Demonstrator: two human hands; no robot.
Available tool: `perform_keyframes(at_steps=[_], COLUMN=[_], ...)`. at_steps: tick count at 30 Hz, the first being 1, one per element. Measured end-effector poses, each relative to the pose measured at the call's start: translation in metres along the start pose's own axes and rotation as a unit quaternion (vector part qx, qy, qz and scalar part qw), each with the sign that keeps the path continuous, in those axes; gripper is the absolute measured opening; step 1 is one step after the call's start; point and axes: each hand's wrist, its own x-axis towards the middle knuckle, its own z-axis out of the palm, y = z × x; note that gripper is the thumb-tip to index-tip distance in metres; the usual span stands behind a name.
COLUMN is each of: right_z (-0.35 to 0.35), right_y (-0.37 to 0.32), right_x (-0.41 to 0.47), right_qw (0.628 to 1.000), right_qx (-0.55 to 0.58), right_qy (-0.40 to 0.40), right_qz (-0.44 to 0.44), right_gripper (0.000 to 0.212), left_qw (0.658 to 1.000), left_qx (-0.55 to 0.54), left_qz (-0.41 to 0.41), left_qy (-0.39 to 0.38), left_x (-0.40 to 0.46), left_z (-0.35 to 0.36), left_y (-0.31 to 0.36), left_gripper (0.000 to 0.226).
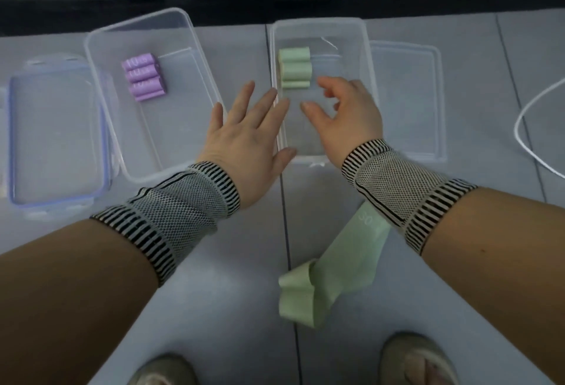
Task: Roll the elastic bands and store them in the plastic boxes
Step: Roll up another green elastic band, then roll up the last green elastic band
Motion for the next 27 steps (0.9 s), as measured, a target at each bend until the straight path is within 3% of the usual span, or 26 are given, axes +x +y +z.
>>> perform_keyframes(at_steps=[7, 12, 17, 20, 27], right_z=[-0.041, -0.031, -0.021, -0.020, -0.004], right_y=[0.018, 0.037, 0.067, 0.076, 0.087], right_x=[-0.090, -0.152, -0.190, -0.191, -0.195], right_qw=[1.000, 0.992, 0.974, 0.971, 0.959], right_qx=[-0.026, -0.072, -0.171, -0.184, -0.199], right_qy=[-0.012, -0.100, -0.145, -0.154, -0.202], right_qz=[-0.004, 0.006, 0.038, 0.008, -0.001], right_gripper=[0.041, 0.025, 0.025, 0.027, 0.039], left_qw=[1.000, 0.999, 0.998, 0.995, 0.989], left_qx=[-0.028, -0.027, -0.063, -0.101, -0.072], left_qz=[0.013, -0.016, -0.006, -0.012, -0.055], left_qy=[-0.004, -0.036, -0.021, -0.009, -0.119], left_x=[-0.075, -0.124, -0.158, -0.156, -0.132], left_z=[0.022, 0.041, 0.073, 0.087, 0.103], left_y=[0.032, 0.034, 0.043, 0.053, 0.080], left_gripper=[0.070, 0.067, 0.053, 0.042, 0.051])
